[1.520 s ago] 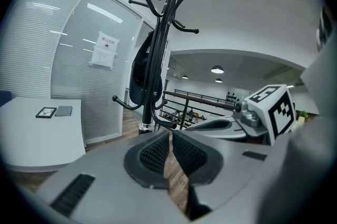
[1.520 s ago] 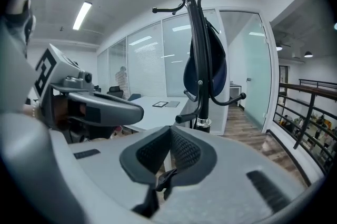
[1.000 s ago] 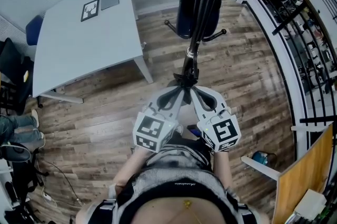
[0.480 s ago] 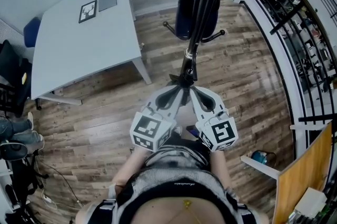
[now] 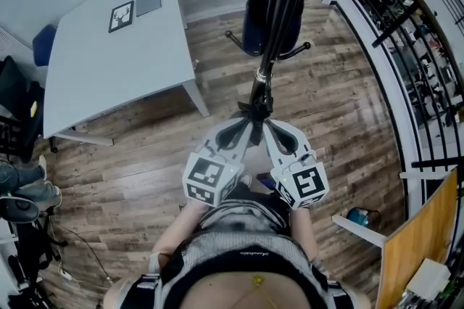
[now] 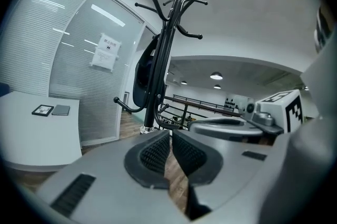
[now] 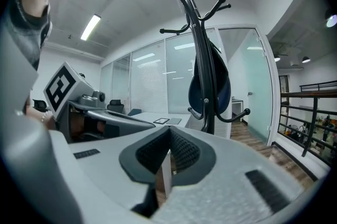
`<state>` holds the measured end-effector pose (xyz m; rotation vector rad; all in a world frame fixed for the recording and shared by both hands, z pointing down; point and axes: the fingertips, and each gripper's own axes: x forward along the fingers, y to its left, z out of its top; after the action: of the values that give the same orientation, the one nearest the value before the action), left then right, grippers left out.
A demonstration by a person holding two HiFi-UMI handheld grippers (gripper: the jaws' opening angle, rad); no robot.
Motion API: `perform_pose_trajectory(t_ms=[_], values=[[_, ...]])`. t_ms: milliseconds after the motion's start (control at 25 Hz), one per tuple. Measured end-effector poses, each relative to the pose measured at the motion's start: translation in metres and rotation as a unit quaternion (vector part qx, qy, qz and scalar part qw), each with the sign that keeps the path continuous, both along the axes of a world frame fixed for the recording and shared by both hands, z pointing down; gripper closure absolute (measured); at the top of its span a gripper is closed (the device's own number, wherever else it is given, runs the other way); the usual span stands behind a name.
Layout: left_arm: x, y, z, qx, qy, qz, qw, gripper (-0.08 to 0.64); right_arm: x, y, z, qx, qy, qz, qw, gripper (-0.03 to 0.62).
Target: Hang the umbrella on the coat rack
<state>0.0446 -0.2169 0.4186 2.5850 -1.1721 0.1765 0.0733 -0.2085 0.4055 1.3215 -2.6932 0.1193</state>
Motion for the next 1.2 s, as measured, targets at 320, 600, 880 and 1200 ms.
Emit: perform_pose_trajectory(t_ms=[320,600,880,1200], values=[[0.005,0.001,0.000,0.012,-0.011,0.004,0.9999,0.543,-0.003,-0.002,-0.005,0.009,0.007,-0.009,1.000,0.592],[0.008,-0.001,-0.006,0.037,-0.023,0.009,0.9990,0.541,-0.004,-0.002,-0.013,0.024,0.015,-0.028,0.999,0.592],[0.010,0.004,-0.018,0.050,-0.016,0.017,0.9985,0.541,-0.007,-0.001,-0.021,0.041,0.022,-0.038,0.998,0.592],[0.007,0.005,-0.023,0.053,-0.007,0.011,0.9985,0.541,-0.010,-0.001,-0.026,0.049,0.027,-0.045,0.997,0.592]])
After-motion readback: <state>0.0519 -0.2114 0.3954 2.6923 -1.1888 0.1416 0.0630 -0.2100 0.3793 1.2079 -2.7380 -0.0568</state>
